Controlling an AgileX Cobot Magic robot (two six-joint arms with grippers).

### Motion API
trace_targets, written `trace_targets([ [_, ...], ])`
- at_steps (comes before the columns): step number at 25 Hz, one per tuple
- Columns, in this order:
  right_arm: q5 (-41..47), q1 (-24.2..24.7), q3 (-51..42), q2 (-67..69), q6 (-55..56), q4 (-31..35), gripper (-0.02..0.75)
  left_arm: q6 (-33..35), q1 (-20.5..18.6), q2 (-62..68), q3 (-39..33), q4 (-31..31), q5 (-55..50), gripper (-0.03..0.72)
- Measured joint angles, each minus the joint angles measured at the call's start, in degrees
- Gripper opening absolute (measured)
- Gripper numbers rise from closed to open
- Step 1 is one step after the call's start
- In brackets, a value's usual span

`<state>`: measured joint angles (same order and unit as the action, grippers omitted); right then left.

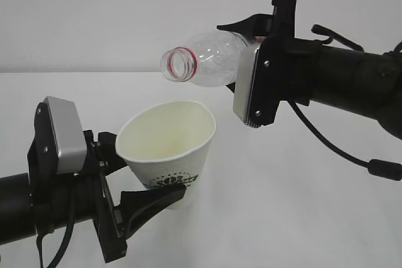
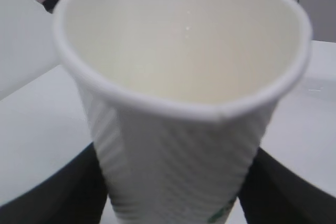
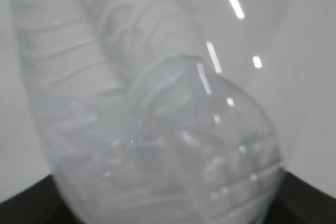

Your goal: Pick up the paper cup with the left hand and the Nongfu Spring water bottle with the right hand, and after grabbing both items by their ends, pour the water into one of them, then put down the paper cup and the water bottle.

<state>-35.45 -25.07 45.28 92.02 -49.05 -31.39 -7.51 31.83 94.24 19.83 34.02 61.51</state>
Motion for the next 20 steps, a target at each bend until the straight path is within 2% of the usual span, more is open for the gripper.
trace_targets([
  [20,0.32,0.00,0.00,0.00,-8.96,2.16,0.505,0.12,0.00,0.00,0.00,-0.13,0.00,0.516],
])
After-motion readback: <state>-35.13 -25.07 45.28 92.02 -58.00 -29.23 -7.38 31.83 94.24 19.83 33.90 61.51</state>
